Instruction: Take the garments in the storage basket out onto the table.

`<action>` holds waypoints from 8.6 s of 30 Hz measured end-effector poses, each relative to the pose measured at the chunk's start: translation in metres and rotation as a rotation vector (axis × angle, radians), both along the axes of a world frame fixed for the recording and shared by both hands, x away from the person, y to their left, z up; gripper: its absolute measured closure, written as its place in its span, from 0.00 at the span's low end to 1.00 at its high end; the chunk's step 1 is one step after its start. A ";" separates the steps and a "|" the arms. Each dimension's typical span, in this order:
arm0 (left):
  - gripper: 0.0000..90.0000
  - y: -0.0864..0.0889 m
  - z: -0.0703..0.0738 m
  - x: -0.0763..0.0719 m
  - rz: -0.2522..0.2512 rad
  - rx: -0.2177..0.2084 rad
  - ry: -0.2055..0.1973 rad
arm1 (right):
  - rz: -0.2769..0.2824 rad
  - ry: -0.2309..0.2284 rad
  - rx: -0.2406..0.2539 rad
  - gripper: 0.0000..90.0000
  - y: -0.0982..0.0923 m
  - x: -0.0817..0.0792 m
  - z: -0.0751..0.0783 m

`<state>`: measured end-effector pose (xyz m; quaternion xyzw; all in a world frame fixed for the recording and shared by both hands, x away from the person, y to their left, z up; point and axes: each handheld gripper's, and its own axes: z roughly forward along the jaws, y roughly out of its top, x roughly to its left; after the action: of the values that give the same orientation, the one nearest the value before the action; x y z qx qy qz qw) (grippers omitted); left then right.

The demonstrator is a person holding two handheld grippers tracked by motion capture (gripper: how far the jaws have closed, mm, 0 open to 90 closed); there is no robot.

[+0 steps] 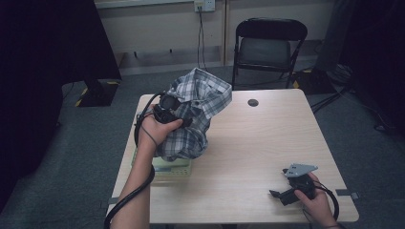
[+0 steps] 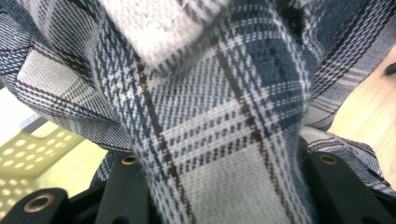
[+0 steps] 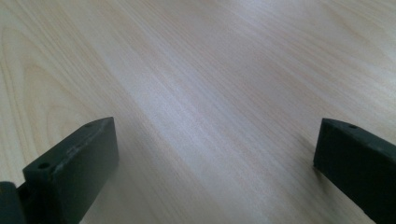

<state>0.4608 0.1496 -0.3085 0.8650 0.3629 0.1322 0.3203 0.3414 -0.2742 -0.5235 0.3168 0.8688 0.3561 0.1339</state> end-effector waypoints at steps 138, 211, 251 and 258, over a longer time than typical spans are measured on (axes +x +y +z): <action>0.55 -0.191 -0.134 0.021 -0.200 -0.102 0.227 | 0.002 -0.003 -0.001 0.00 0.000 -0.001 0.000; 0.09 -0.180 -0.144 0.012 -0.190 -0.141 0.195 | 0.000 -0.002 -0.001 0.00 0.000 -0.002 0.000; 0.03 -0.161 -0.116 -0.004 -0.196 -0.219 0.198 | -0.001 -0.002 0.000 0.00 0.000 -0.002 0.000; 0.03 -0.152 -0.115 -0.011 -0.202 -0.232 0.201 | -0.001 -0.001 0.000 0.00 0.000 -0.002 0.000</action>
<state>0.4502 -0.0024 -0.4232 0.8632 0.3171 -0.0303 0.3917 0.3396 -0.2743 -0.5236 0.3169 0.8687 0.3561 0.1346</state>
